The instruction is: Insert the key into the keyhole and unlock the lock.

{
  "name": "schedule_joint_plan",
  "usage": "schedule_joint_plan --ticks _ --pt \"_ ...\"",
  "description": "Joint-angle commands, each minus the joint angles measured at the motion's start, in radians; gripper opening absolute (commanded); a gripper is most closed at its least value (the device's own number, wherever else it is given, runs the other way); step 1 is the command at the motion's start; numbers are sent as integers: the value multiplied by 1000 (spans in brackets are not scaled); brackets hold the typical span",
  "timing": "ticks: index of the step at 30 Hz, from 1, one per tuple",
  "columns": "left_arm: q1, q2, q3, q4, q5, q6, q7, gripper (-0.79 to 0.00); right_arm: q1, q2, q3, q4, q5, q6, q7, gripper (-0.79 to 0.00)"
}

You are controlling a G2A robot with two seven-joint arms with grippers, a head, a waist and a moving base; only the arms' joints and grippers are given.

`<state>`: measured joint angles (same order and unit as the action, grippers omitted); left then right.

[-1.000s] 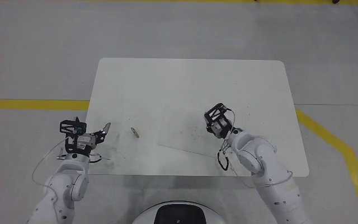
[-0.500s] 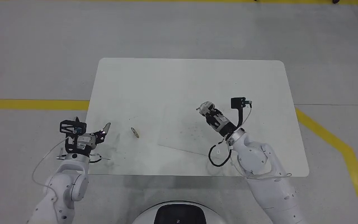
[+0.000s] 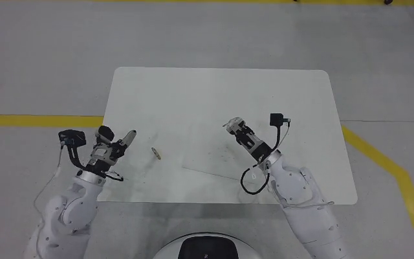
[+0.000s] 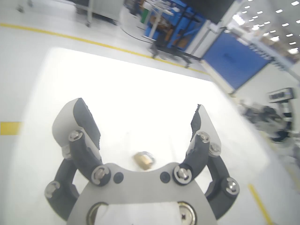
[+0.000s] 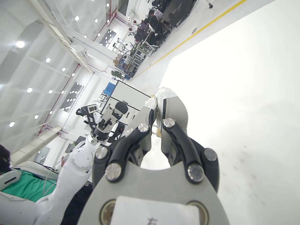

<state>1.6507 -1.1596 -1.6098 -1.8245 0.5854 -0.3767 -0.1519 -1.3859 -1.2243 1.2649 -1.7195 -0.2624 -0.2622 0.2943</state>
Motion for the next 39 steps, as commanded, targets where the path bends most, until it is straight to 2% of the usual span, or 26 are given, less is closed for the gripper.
schedule_joint_plan --ticks 1,3,11,14,18,20,22,27,32,37,38,39 --pt "-66 1 46 38 -229 -43 -168 0 12 -1 2 8 32 -1 7 -785" --pt "-129 1 74 62 -323 -8 -268 0 12 -2 9 6 70 4 5 -785" --pt "-126 0 80 62 -327 -2 -274 0 12 -2 9 6 70 4 5 -785" --pt "-120 -8 113 59 -562 -8 -294 0 9 -2 3 6 55 14 5 -785" --pt "-163 -19 179 98 -1022 71 -471 0 18 -7 -29 -3 60 29 19 -785" --pt "-199 -26 206 142 -1201 114 -543 0 29 -10 -42 0 88 30 39 -785" --pt "-239 -32 232 202 -1289 145 -583 0 42 -12 -52 6 119 39 68 -785" --pt "-340 -46 317 322 -1316 185 -632 -9 76 -16 -67 38 233 57 153 -785" --pt "-405 -57 384 376 -1242 176 -638 -191 107 -19 -81 64 297 60 216 -785" --pt "-433 -65 431 392 -1181 147 -621 -268 127 -18 -91 77 302 70 262 -785" --pt "-436 -67 439 392 -1170 140 -618 -394 129 -19 -94 80 302 73 263 -785" --pt "-439 -68 446 393 -1157 133 -614 -413 132 -19 -96 83 301 76 265 -785"
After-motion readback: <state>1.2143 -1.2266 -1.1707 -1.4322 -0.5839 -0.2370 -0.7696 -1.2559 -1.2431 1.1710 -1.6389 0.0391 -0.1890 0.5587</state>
